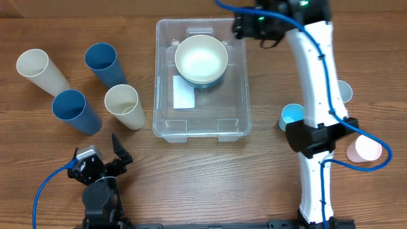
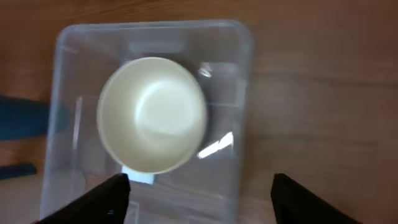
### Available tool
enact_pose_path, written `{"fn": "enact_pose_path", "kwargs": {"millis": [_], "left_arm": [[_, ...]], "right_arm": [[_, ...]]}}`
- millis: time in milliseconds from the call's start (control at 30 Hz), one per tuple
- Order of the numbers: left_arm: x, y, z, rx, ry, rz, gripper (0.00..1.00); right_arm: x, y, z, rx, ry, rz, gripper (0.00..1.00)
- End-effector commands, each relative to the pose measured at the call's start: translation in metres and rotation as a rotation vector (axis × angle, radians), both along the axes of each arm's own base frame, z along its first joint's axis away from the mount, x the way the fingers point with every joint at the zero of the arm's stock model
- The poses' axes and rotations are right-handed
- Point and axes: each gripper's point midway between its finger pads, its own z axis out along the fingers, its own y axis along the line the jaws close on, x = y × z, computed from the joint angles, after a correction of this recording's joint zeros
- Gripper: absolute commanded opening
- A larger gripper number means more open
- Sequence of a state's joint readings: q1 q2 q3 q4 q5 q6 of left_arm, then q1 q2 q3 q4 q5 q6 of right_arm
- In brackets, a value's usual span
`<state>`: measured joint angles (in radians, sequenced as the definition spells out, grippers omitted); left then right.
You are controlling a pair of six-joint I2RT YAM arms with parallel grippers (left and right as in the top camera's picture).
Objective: Pack container
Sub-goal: 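Move the right gripper to the grey cup and grasp it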
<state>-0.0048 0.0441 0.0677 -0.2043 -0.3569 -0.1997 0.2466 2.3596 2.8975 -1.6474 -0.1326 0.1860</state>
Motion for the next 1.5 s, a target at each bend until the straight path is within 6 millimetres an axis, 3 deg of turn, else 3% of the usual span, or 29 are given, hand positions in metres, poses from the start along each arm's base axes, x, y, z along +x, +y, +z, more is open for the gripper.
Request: {"fn": "enact_pose_path", "kwargs": {"millis": [0, 67, 167, 300, 367, 467, 700, 933, 1333, 1467], "left_arm": [[-0.002, 0.004, 0.0, 0.022, 0.004, 0.02, 1.0], [-0.002, 0.004, 0.0, 0.022, 0.004, 0.02, 1.0], [-0.002, 0.004, 0.0, 0.022, 0.004, 0.02, 1.0], [-0.002, 0.004, 0.0, 0.022, 0.004, 0.02, 1.0], [-0.002, 0.004, 0.0, 0.022, 0.004, 0.02, 1.0], [-0.002, 0.004, 0.0, 0.022, 0.004, 0.02, 1.0], [-0.002, 0.004, 0.0, 0.022, 0.004, 0.02, 1.0], [-0.002, 0.004, 0.0, 0.022, 0.004, 0.02, 1.0], [-0.002, 0.004, 0.0, 0.022, 0.004, 0.02, 1.0], [-0.002, 0.004, 0.0, 0.022, 0.005, 0.02, 1.0]], "right_arm": [[0.002, -0.063, 0.01, -0.007, 0.013, -0.177, 0.79], [0.004, -0.085, 0.015, 0.009, 0.005, -0.219, 0.8], [-0.002, -0.101, 0.036, 0.058, -0.028, -0.243, 0.81], [-0.017, -0.122, 0.069, 0.06, -0.101, -0.286, 0.85], [-0.029, -0.142, 0.083, 0.047, -0.12, -0.344, 0.86], [-0.047, -0.174, 0.081, 0.01, -0.083, -0.433, 0.87], [-0.087, -0.241, 0.031, -0.053, 0.123, -0.609, 0.87], [-0.113, -0.279, -0.031, -0.07, 0.332, -0.709, 0.87], [-0.119, -0.293, -0.14, -0.049, 0.463, -0.787, 0.87], [-0.12, -0.301, -0.165, -0.043, 0.458, -0.813, 0.86]]}}
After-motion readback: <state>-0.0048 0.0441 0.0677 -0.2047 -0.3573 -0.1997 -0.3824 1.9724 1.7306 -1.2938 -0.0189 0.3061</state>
